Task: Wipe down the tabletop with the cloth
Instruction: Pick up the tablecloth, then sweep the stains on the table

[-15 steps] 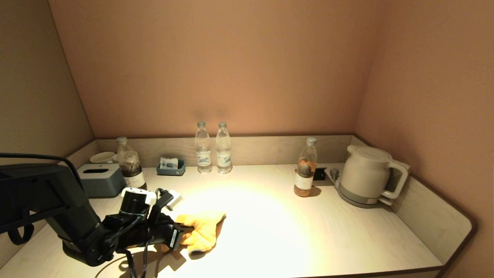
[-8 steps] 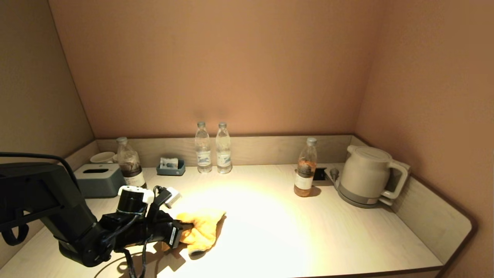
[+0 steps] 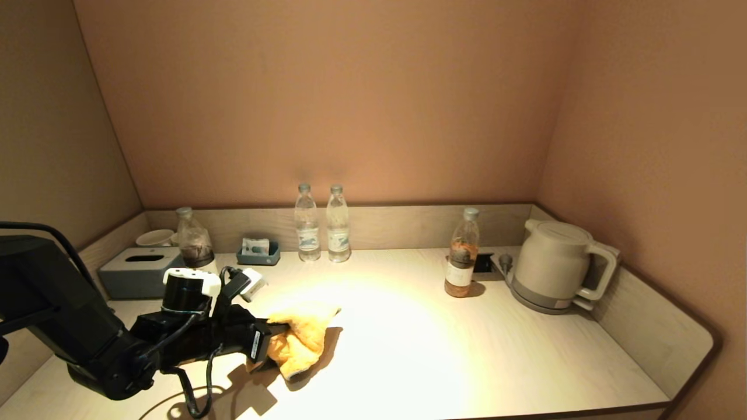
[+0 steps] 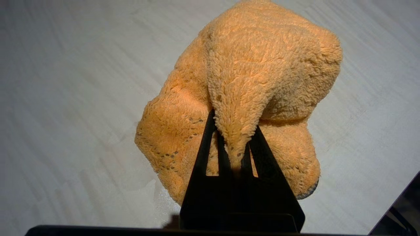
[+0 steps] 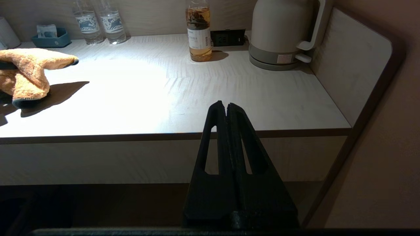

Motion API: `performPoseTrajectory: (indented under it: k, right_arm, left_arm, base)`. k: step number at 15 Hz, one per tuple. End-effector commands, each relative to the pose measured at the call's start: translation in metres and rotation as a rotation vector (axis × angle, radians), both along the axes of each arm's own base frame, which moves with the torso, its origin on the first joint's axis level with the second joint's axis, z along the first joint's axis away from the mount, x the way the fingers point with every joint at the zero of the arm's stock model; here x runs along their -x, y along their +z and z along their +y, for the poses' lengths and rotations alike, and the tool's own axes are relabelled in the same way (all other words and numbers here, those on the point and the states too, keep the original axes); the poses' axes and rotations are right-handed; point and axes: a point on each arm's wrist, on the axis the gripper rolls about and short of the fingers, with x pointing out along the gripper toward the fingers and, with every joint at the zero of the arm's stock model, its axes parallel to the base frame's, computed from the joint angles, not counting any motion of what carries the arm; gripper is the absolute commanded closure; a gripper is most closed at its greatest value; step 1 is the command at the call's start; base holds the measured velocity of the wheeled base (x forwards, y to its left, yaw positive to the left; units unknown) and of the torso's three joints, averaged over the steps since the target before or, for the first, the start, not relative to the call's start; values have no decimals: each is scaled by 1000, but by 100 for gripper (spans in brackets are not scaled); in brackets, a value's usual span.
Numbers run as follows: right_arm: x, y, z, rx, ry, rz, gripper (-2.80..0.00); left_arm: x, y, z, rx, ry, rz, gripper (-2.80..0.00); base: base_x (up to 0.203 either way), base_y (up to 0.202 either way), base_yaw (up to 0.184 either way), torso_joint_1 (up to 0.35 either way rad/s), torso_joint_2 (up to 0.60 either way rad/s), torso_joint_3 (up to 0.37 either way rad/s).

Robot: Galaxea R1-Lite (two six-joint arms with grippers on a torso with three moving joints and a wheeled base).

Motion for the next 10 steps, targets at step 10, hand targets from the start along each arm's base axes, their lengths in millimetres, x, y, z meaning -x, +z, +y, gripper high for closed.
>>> performPoseTrajectory:
  k: [10]
  right_arm:
    - [-6,-3,-1,103,-56,-97,0]
  left_arm:
    - [1,13,0,14,-2,-41,0]
  base:
    - [0,0,0,0,0,0]
